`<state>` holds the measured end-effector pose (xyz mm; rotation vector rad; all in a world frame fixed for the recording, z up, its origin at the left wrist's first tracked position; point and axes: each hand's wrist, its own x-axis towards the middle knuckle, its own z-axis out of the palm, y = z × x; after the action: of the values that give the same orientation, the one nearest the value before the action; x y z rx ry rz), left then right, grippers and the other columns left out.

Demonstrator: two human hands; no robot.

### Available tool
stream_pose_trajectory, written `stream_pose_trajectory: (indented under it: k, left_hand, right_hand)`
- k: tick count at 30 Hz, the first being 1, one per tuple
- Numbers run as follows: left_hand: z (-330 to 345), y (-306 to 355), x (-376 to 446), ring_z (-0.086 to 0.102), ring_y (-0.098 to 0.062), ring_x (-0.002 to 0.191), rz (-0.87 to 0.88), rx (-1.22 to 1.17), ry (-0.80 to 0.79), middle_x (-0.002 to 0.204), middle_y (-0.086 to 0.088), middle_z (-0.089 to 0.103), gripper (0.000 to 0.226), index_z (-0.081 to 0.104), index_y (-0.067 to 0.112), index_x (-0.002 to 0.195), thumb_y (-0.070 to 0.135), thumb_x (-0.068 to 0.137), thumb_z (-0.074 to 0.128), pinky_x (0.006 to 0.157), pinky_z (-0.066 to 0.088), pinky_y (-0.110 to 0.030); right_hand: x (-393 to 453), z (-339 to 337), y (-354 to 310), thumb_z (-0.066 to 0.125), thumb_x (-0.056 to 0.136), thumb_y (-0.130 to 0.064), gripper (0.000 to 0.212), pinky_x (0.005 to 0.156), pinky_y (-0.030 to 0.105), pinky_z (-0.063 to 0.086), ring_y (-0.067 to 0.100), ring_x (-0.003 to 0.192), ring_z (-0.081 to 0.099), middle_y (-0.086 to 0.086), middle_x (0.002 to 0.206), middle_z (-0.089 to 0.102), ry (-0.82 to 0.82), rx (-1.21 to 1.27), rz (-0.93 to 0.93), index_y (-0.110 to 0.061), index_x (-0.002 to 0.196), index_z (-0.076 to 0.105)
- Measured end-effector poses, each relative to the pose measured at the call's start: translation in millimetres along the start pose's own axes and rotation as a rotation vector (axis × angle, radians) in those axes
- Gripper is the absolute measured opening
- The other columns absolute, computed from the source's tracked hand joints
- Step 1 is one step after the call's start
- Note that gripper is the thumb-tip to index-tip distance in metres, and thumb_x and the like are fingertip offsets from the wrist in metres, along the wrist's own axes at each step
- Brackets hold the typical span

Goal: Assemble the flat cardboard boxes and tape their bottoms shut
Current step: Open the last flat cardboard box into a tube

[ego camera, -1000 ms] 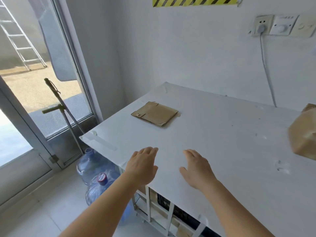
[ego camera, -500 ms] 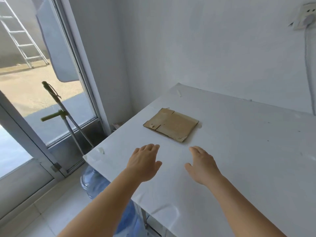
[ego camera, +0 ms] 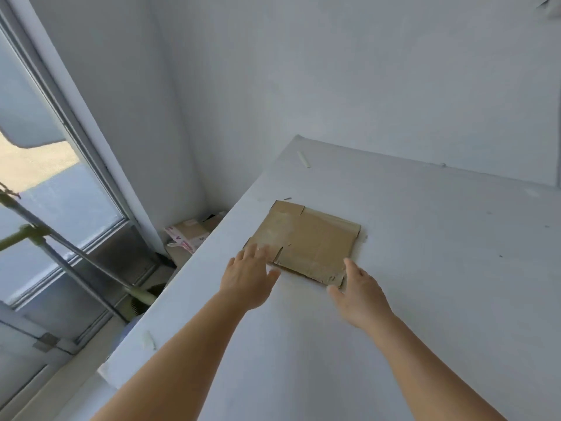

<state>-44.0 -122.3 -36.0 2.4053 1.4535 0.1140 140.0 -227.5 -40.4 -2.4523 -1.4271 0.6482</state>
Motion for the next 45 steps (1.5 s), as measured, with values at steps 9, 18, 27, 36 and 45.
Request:
stream_pose_trajectory:
  k: [9, 18, 27, 36, 45]
  left_hand:
    - [16, -35, 65, 0.026, -0.028, 0.128, 0.016, -0.029, -0.117, 0.135, -0.011, 0.032, 0.048, 0.026, 0.029, 0.141, 0.043, 0.096, 0.035, 0.104, 0.029, -0.037]
    - [22, -21, 52, 0.029, -0.03, 0.123, 0.11, -0.172, -0.098, 0.129, -0.012, 0.03, 0.056, 0.035, 0.028, 0.142, 0.04, 0.091, 0.052, 0.108, 0.028, -0.036]
    - [39, 51, 2, 0.032, -0.028, 0.124, 0.324, -0.287, -0.122, 0.133, -0.01, 0.022, 0.056, 0.036, 0.028, 0.142, 0.033, 0.09, 0.057, 0.099, 0.039, -0.033]
    - [71, 158, -90, 0.03, -0.031, 0.127, 0.504, -0.255, -0.201, 0.134, -0.013, 0.022, 0.057, 0.036, 0.026, 0.142, 0.033, 0.09, 0.057, 0.099, 0.04, -0.035]
    - [110, 273, -208, 0.03, -0.03, 0.125, 0.633, -0.251, -0.273, 0.132, -0.011, 0.023, 0.052, 0.034, 0.029, 0.139, 0.036, 0.091, 0.054, 0.096, 0.042, -0.036]
  right_hand:
    - [29, 26, -23, 0.044, 0.095, -0.036, 0.067, 0.112, 0.037, 0.028, 0.026, 0.139, 0.025, 0.009, 0.15, 0.032, 0.093, 0.152, 0.231, -0.014, 0.15, 0.012]
    - [11, 31, -17, 0.049, 0.094, -0.032, 0.067, 0.111, 0.034, 0.03, 0.021, 0.139, 0.03, 0.004, 0.155, 0.02, 0.193, 0.312, 0.387, -0.016, 0.15, 0.016]
    - [-72, 20, 40, 0.051, 0.093, -0.028, 0.066, 0.109, 0.032, 0.031, 0.019, 0.139, 0.031, 0.0, 0.156, 0.021, 0.35, 0.372, 0.564, -0.018, 0.15, 0.018]
    - [-196, 3, 131, 0.054, 0.091, -0.029, 0.067, 0.106, 0.033, 0.033, 0.02, 0.138, 0.033, -0.001, 0.154, 0.025, 0.501, 0.409, 0.713, -0.019, 0.149, 0.022]
    - [-338, -20, 235, 0.052, 0.092, -0.029, 0.066, 0.109, 0.036, 0.033, 0.021, 0.138, 0.032, -0.001, 0.155, 0.023, 0.569, 0.44, 0.79, -0.02, 0.149, 0.02]
